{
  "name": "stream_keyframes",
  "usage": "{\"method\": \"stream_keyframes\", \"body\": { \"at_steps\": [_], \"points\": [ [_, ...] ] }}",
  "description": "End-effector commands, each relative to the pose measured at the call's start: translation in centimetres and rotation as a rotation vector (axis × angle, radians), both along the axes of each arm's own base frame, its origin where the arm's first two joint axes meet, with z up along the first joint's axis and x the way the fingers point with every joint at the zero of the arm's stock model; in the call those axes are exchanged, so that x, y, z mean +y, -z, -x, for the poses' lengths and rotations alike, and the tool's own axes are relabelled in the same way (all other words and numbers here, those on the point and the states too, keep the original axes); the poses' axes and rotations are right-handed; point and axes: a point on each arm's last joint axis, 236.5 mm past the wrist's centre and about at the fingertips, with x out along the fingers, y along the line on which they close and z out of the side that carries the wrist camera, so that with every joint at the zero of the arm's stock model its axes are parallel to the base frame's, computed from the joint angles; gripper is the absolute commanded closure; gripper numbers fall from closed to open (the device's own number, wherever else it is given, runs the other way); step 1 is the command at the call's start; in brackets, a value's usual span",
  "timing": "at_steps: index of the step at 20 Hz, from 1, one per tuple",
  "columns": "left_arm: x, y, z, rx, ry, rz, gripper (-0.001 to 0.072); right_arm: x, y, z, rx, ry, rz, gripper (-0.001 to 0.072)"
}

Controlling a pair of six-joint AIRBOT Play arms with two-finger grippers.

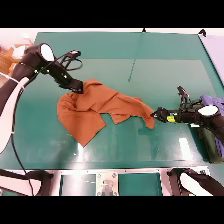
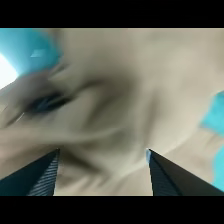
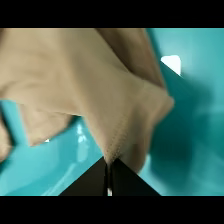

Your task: Fold the shirts.

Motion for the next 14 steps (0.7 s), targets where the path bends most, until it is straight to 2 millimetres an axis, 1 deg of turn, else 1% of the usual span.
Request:
{"method": "stream_keyframes", "body": {
  "at_steps": [1,3,5,7,8,9,10,11,13,14],
  "points": [
    [4.9,0.2,2.2,0.146,-0.122,-0.111,0.0097,-1.3,1.0,-0.5,0.008,0.022,0.036,0.0698],
    [6.8,0.7,5.4,0.263,-0.166,-0.104,0.0096,-2.3,-0.2,-1.6,-0.02,0.045,0.037,0.0698],
    [9.0,1.6,8.2,0.317,-0.221,-0.107,0.0097,-3.4,-0.6,-2.0,-0.025,0.071,0.037,0.0698],
    [11.5,2.9,10.4,0.349,-0.295,-0.103,0.0097,-3.9,-0.6,-2.0,-0.022,0.081,0.038,0.0698],
    [12.6,3.7,11.1,0.354,-0.339,-0.097,0.0097,-3.8,-0.6,-1.9,-0.02,0.078,0.038,0.0698],
    [13.7,4.5,11.5,0.355,-0.391,-0.08,0.0097,-3.7,-0.6,-1.9,-0.019,0.076,0.036,0.0698],
    [13.9,5.4,11.4,0.357,-0.439,-0.035,0.0097,-3.7,-0.6,-1.8,-0.015,0.072,0.033,0.0697],
    [13.8,6.2,10.9,0.346,-0.492,0.032,0.0097,-3.6,-0.6,-1.7,-0.011,0.068,0.03,0.0698],
    [13.1,7.4,9.0,0.288,-0.55,0.159,0.0099,-3.4,-0.6,-1.4,-0.003,0.06,0.024,0.0698],
    [12.4,7.9,8.2,0.28,-0.559,0.211,0.0149,-3.3,-0.6,-1.4,-0.002,0.059,0.023,0.0698]
  ]
}}
